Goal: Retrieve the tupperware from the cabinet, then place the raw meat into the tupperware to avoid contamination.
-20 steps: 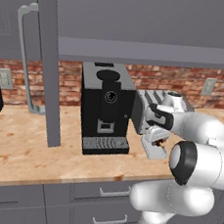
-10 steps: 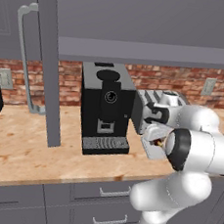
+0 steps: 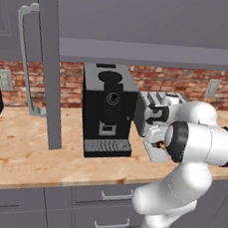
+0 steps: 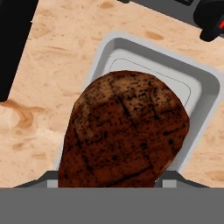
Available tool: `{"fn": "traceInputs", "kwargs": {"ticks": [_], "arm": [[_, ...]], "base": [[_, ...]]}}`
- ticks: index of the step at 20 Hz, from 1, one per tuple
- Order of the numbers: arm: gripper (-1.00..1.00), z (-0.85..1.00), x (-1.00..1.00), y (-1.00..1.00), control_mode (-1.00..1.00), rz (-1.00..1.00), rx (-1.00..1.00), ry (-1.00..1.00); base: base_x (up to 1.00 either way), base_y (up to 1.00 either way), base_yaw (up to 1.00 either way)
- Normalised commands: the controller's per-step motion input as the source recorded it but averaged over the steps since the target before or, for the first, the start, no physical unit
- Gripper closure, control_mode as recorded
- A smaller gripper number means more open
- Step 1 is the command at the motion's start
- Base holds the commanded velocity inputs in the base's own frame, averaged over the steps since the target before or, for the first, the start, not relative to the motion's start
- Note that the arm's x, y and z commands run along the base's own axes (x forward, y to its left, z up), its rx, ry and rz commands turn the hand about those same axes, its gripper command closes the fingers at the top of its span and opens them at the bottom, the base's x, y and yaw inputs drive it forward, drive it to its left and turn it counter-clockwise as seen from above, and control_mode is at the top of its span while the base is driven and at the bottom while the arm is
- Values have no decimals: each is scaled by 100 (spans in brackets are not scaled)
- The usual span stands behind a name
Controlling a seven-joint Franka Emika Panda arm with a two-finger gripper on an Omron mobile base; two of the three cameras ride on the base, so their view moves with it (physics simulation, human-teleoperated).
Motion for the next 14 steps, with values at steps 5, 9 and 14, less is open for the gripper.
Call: {"fn": "traceInputs", "kwargs": {"ticks": [5,9,14], "arm": [[100,-12,8,0,-100,0,0,0],[100,-11,9,0,-100,0,0,0],[100,-9,7,0,-100,0,0,0]], "base": [[0,0,0],[0,0,0],[0,0,0]]}}
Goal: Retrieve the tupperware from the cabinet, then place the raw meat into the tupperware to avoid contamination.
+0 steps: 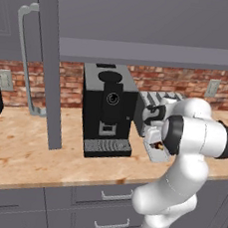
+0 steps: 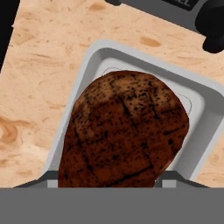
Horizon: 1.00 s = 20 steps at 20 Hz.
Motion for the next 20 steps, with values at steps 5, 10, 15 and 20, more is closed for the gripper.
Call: {"fn": "traceInputs", "kwargs": {"ticks": [5,10,15,20], "arm": [[100,-8,5,0,-100,0,0,0],[-100,-5,4,0,-100,0,0,1],[-100,-1,1,0,-100,0,0,1],[-100,0,0,0,-100,0,0,1]], "base": [[0,0,0],[0,0,0],[0,0,0],[0,0,0]]}}
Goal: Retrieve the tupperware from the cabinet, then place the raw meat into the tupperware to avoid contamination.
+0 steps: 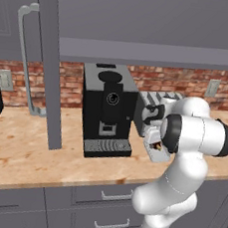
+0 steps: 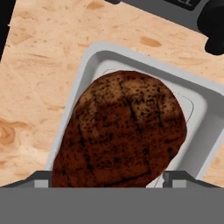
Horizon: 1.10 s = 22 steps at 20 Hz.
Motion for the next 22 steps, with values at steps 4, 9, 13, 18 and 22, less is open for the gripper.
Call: {"fn": "traceInputs", "kwargs": {"ticks": [4,9,13,18,22], "arm": [[-100,0,0,0,-100,0,0,2],[-100,0,0,0,-100,0,0,1],[-100,8,0,0,-100,0,0,0],[-100,17,-1,0,-100,0,0,0],[-100,21,-1,0,-100,0,0,0]], "base": [[0,0,0],[0,0,0],[0,0,0],[0,0,0],[0,0,0]]}}
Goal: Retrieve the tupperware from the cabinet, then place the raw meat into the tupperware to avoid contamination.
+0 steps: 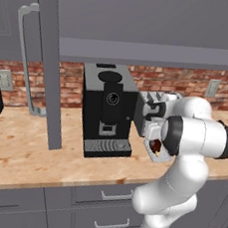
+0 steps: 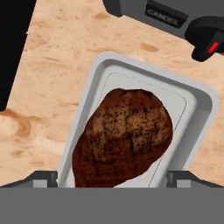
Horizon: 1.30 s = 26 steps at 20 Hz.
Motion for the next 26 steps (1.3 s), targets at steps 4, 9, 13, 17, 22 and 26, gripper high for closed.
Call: {"fn": "traceInputs", "kwargs": {"ticks": [4,9,13,17,22,26], "arm": [[-100,24,-3,0,-100,0,0,0],[-100,24,-9,0,-100,0,0,0],[-100,31,-22,-6,-100,0,0,-6],[-100,33,-33,-13,-100,0,0,-14],[-100,42,-45,-12,-100,0,1,-19],[-100,53,-48,-7,-100,0,0,-20]], "base": [[0,0,0],[0,0,0],[0,0,0],[0,0,0],[0,0,0],[0,0,0]]}}
